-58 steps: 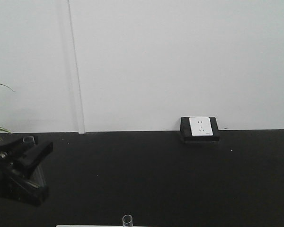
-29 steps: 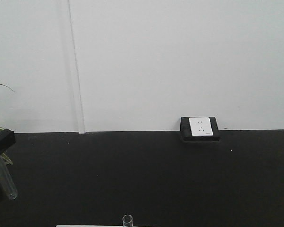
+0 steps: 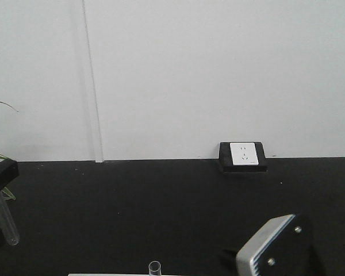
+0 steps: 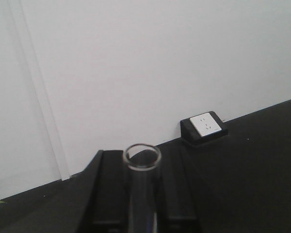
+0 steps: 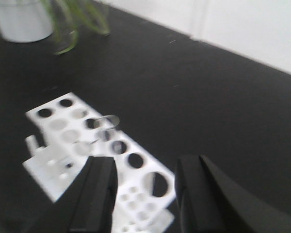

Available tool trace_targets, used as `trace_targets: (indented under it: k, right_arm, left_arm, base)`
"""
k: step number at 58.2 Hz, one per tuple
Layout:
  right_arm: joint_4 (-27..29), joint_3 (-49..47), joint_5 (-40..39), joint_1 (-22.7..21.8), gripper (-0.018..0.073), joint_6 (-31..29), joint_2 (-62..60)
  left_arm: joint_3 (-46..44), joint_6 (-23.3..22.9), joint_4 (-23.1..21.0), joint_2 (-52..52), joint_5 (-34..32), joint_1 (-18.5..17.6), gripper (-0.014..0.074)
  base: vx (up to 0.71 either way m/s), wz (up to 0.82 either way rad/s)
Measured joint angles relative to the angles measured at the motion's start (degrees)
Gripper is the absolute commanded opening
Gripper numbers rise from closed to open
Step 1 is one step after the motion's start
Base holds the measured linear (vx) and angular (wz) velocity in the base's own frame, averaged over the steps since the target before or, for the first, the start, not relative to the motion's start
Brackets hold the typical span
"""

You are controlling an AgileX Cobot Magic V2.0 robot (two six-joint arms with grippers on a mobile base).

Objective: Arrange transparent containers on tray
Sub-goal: 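Grasp a clear glass tube in the rack with the right gripper and lift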

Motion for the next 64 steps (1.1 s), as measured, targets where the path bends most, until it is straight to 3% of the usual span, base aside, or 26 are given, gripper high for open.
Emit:
trace_targets:
  k: [13, 28, 42, 53, 64]
  right_arm:
    - [2.74, 0.0, -6.28, 9.12, 0.038, 0.26, 8.27]
    - [1.24, 0.0, -17.12, 14.61, 0.038, 7.66, 15.73]
    - [-4.31, 0.0, -26.47, 15.62, 0.038, 19.18, 20.73]
    - [-13.6, -0.1, -32.54, 15.62, 0.038, 30.3, 24.5]
    - [-16.06, -0.11, -35.22, 15.62, 0.038, 34.23, 27.95]
  left_arm:
    - [0.0, 0.0, 0.0, 0.0, 0.04, 0.0, 0.0083]
    - [0.0, 0.0, 0.0, 0.0, 0.04, 0.0, 0.0083]
    - [0.0, 0.0, 0.0, 0.0, 0.04, 0.0, 0.0083]
    - [0.0, 0.0, 0.0, 0.0, 0.06, 0.0, 0.0083]
    - [0.0, 0.0, 0.0, 0.0, 0.06, 0.0, 0.0083]
  base:
    - [0.0, 0.0]
    - [0.0, 0.0]
    - [0.0, 0.0]
    - [0.0, 0.0]
    - [0.0, 0.0]
